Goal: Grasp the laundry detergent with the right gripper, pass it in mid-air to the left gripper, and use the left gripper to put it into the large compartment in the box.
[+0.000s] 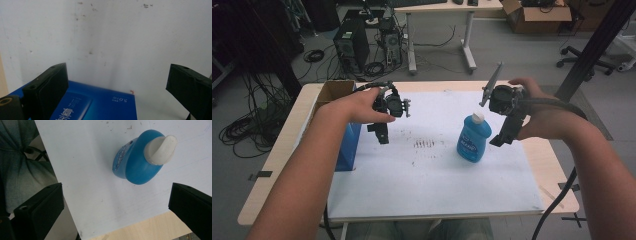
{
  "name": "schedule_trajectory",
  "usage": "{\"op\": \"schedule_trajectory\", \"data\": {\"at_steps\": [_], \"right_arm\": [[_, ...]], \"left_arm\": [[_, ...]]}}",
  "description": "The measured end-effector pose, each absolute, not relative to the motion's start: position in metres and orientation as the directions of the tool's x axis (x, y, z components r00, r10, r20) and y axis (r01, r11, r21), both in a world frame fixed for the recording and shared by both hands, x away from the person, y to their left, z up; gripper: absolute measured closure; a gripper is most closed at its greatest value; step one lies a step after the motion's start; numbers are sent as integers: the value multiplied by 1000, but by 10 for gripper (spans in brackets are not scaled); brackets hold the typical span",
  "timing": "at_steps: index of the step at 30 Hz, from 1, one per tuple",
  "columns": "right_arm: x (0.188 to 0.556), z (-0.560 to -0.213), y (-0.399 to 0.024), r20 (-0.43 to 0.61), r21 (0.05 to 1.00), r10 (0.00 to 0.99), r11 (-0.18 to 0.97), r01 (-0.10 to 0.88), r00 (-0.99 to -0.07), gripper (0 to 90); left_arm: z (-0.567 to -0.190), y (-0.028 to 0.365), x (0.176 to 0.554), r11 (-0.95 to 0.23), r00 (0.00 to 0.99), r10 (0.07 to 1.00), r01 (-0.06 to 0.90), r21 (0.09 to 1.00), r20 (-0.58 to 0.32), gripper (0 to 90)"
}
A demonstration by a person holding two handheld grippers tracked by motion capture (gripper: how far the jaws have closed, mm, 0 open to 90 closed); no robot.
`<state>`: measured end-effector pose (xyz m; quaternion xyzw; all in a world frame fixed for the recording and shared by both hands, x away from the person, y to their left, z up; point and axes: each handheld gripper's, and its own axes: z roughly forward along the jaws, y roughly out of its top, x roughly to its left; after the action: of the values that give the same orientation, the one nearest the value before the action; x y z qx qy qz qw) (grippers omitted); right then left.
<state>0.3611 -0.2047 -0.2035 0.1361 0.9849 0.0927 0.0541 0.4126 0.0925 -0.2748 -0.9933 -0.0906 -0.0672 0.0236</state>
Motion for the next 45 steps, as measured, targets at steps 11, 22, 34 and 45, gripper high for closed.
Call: {"op": "schedule_trajectory", "data": {"at_steps": [11, 22, 34, 45], "right_arm": [[363, -221, -228, -69, 273, 320, 917, 291, -945, 1], [368, -243, -247, -42, 338, 371, 879, 336, -928, 0], [376, -275, -268, -19, 428, 445, 813, 395, -895, 1], [379, -294, -274, -15, 514, 475, 759, 400, -880, 1]], "left_arm": [[-274, 92, 411, -982, 974, 178, 185, -36, 142, 44], [-270, 95, 408, -982, 972, 182, 188, -31, 148, 44], [-270, 91, 406, -985, 975, 164, 171, -33, 147, 44], [-269, 95, 406, -984, 974, 172, 178, -29, 149, 44]]}}
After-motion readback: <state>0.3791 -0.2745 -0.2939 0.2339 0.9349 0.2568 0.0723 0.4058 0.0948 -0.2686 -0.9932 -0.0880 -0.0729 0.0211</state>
